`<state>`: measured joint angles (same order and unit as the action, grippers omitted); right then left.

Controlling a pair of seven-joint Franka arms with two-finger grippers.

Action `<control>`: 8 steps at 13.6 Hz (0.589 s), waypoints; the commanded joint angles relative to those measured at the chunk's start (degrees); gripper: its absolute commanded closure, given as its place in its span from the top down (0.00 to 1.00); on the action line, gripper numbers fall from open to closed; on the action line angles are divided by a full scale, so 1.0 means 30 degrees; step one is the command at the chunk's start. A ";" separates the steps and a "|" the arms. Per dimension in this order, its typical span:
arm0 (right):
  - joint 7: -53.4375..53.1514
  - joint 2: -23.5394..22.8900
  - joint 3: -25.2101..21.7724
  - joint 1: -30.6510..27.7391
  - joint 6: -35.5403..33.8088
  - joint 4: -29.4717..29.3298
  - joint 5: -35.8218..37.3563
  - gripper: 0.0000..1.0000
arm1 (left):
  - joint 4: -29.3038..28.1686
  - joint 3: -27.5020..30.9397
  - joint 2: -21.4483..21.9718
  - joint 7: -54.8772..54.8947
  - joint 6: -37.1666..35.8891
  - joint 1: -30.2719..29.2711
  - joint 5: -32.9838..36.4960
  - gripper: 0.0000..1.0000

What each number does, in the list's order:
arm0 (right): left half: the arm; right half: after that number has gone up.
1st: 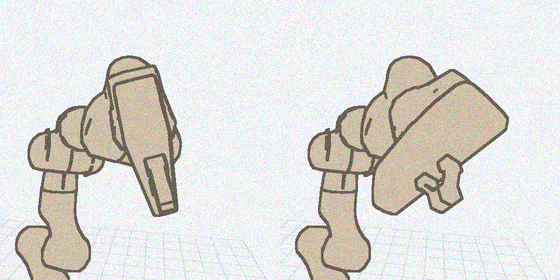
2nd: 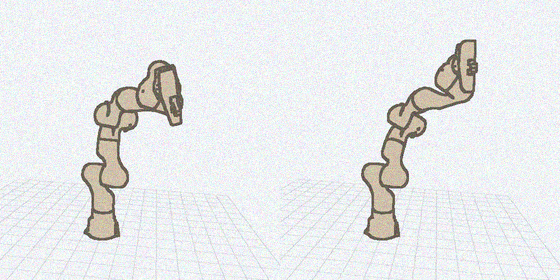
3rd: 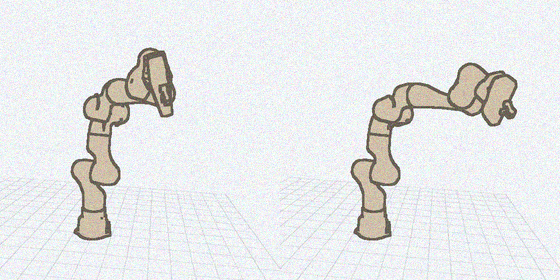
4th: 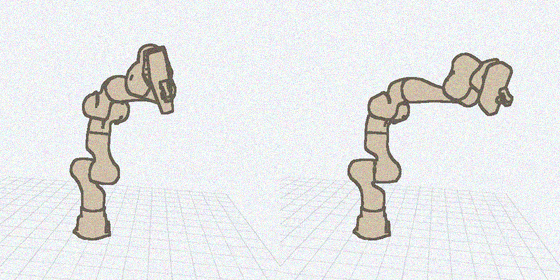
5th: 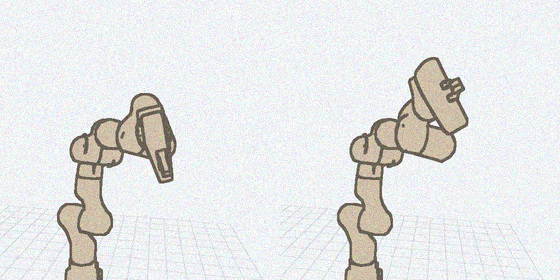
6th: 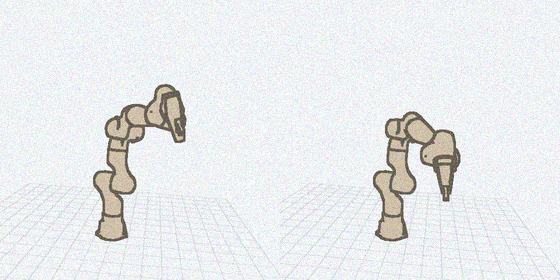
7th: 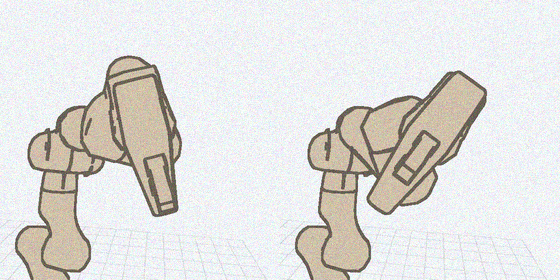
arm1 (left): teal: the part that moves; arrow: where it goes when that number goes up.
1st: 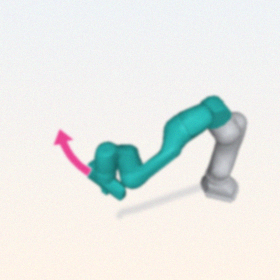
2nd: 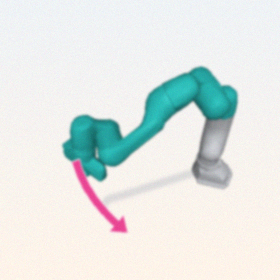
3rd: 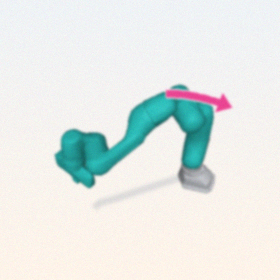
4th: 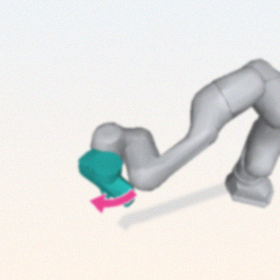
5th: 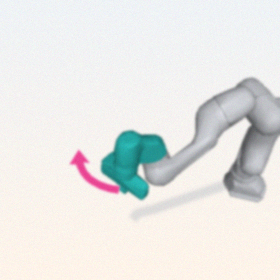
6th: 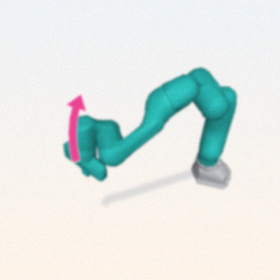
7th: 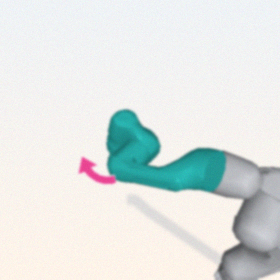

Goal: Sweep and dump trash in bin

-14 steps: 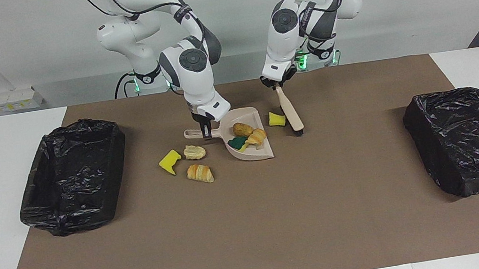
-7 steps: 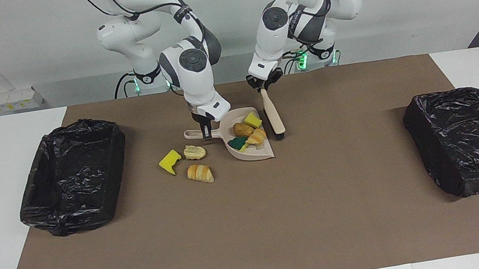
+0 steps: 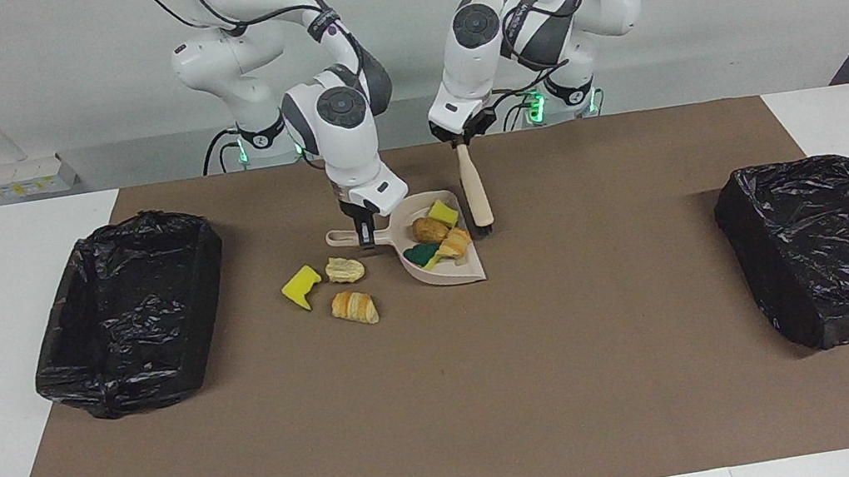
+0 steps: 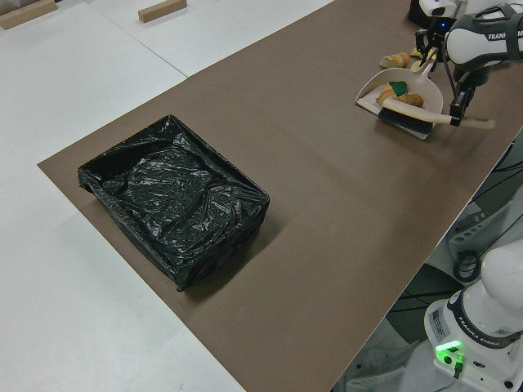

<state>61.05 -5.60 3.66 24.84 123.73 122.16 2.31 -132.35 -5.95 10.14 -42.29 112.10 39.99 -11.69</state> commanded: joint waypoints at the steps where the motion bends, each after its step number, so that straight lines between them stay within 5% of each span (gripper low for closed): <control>1: -0.0603 0.0138 0.0128 -0.0515 0.0564 0.0295 -0.0416 0.00 | -0.0033 0.0051 0.0691 0.0152 -0.0773 -0.1112 0.1377 0.00; 8: 0.1093 0.0195 0.0128 -0.2328 0.0683 -0.0934 -0.2350 0.00 | -0.1087 -0.0095 0.1717 0.0416 -0.0571 -0.2022 0.1437 0.00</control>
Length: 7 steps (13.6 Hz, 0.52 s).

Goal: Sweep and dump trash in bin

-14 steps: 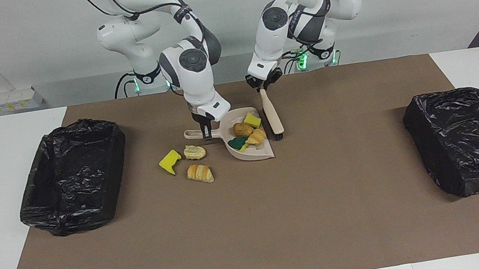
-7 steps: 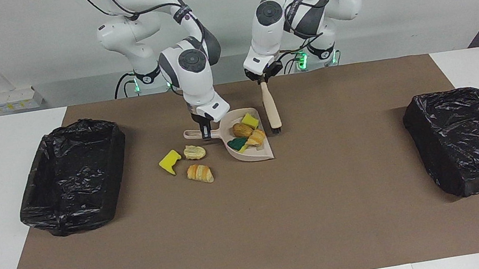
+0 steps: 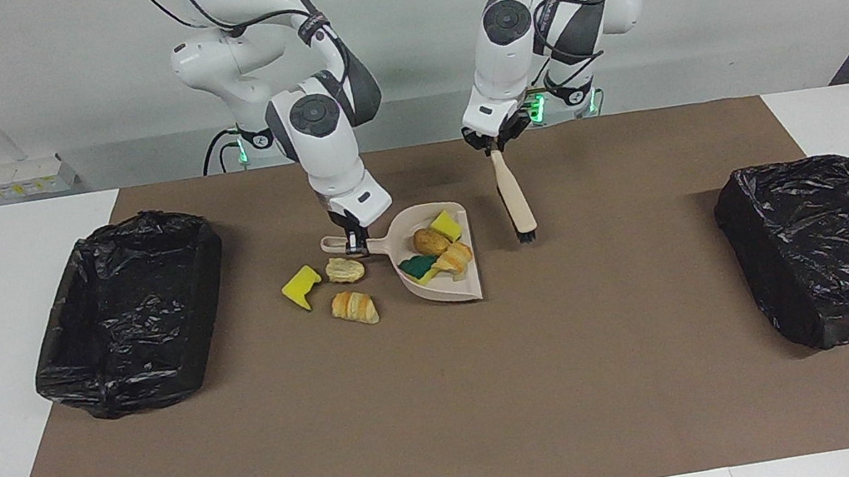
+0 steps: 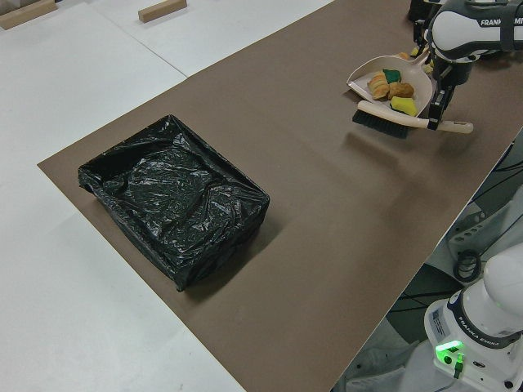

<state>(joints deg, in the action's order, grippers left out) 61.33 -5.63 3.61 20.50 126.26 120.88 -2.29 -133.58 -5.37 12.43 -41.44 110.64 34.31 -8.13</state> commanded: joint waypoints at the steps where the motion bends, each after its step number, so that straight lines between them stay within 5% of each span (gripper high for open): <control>1: 0.1436 0.0409 0.0145 -0.1409 -0.0337 -0.0593 -0.1661 0.00 | -0.0852 -0.0291 0.1100 0.0130 0.0062 0.0306 0.0220 0.00; 7: 0.4572 0.0965 -0.0001 -0.5274 -0.4636 -0.3460 -0.2724 0.00 | -0.1555 -0.0408 0.1131 -0.3521 0.1756 0.4111 0.0103 0.00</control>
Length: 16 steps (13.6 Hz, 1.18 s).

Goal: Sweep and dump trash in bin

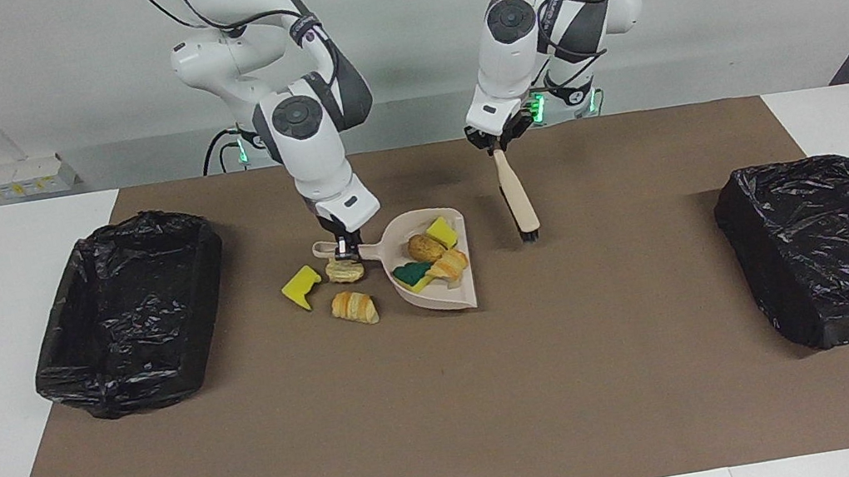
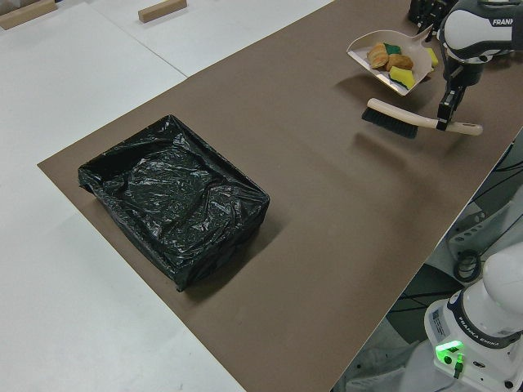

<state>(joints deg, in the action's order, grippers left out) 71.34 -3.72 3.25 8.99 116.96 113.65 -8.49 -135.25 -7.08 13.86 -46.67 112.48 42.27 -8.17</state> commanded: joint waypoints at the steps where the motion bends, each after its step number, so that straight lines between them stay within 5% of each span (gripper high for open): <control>1: 0.1616 0.0420 0.0119 -0.2343 -0.2299 -0.1463 -0.0657 0.00 | -0.1464 0.0163 0.0684 -0.2456 0.1612 0.2453 0.0114 0.00; 6: 0.5504 0.0217 0.0031 -0.7350 -0.5962 -0.3573 -0.0453 0.00 | -0.3837 0.0163 0.0654 -0.3605 0.5099 0.5799 -0.0090 0.00; 10: 1.0545 -0.0222 0.0002 -1.1426 -0.6730 -0.5068 0.1647 0.00 | -0.4047 0.0192 0.0157 -0.3400 0.5953 0.5688 -0.0882 0.04; 11: 1.1600 -0.0311 0.0002 -1.2362 -0.6730 -0.5477 0.2266 0.00 | -0.4047 0.0250 0.0157 -0.3313 0.5866 0.5570 -0.0911 0.33; 13: 1.3624 -0.0662 -0.0085 -1.3596 -0.6323 -0.6065 0.3846 0.00 | -0.3756 0.0251 -0.0396 -0.2411 0.5602 0.4201 -0.0911 0.75; 15: 1.3866 -0.1218 -0.0174 -1.4070 -0.5737 -0.7148 0.5399 0.00 | -0.3053 0.0280 -0.0547 -0.1063 0.5223 0.2968 -0.0882 1.00; 16: 1.3750 -0.1220 -0.0174 -1.4100 -0.5328 -0.7180 0.6045 0.00 | -0.2615 0.0309 -0.0576 -0.0563 0.4727 0.2295 -0.0853 1.00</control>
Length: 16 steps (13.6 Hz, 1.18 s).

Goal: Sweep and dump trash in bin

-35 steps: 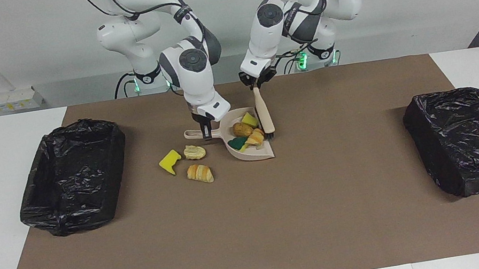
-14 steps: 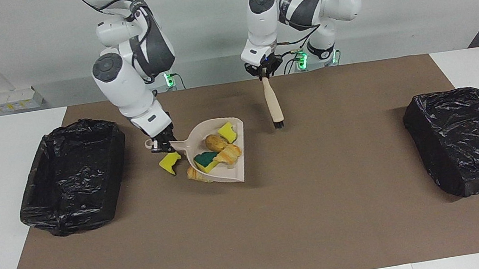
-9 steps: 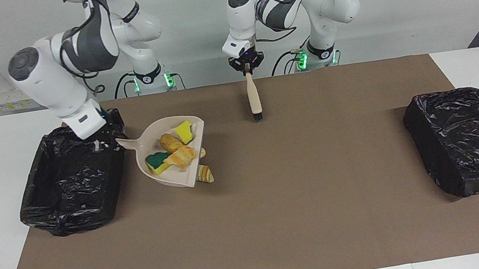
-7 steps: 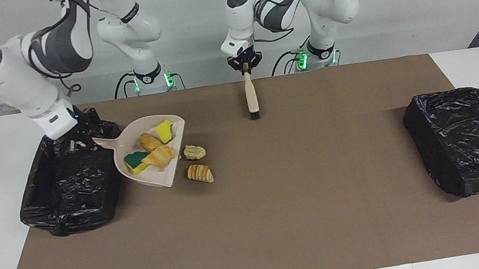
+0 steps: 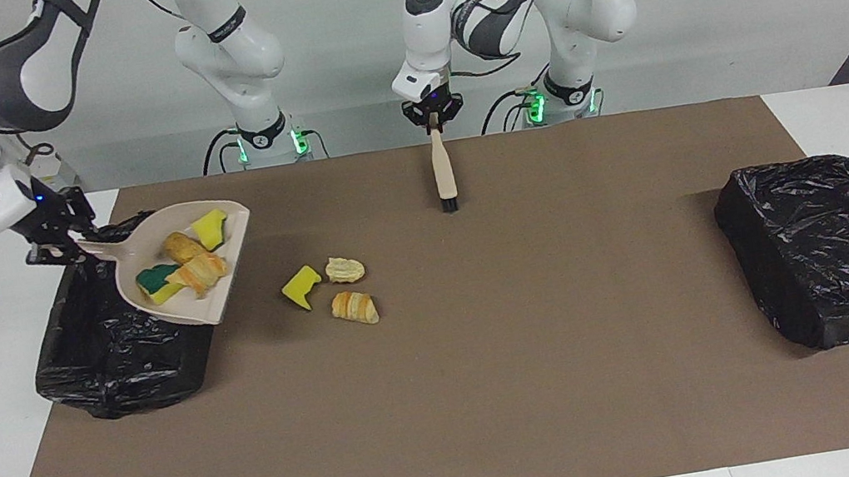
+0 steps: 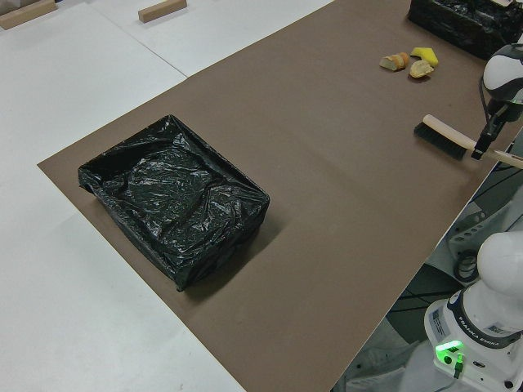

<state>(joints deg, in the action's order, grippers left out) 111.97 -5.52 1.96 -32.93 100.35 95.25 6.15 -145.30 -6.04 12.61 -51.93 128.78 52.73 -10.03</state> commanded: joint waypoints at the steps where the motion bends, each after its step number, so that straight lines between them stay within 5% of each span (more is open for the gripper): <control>1: 0.0031 -0.0649 0.0254 -0.0126 0.0648 -0.1017 0.1491 0.00 | 0.1348 -0.0038 -0.0101 0.1632 -0.1494 -0.1924 -0.0027 1.00; 4: -0.2394 -0.0271 0.0312 0.1273 0.4047 0.0969 0.6576 0.00 | 0.4303 0.0021 0.0016 0.4585 -0.4567 -0.4530 0.0817 1.00; 7: -0.5262 0.0286 0.0283 0.3442 0.3788 0.2260 0.8783 0.00 | 0.6943 0.0021 0.0075 0.8154 -0.6743 -0.7778 0.3399 1.00; 12: -0.8497 0.0434 0.0254 0.5909 0.1651 0.2265 0.9987 0.00 | 1.1187 0.0050 -0.0189 1.8082 -0.9080 -1.4020 0.3520 1.00; 16: -0.6978 0.0609 0.0254 0.5587 0.1124 0.2177 1.2123 0.00 | 1.5170 0.0079 -0.1296 1.8657 -1.1954 -1.5931 0.3490 1.00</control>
<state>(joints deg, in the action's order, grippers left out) 88.53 -5.43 2.37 -15.54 104.60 100.57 39.59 -107.10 -4.77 12.54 3.47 97.64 7.03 -0.32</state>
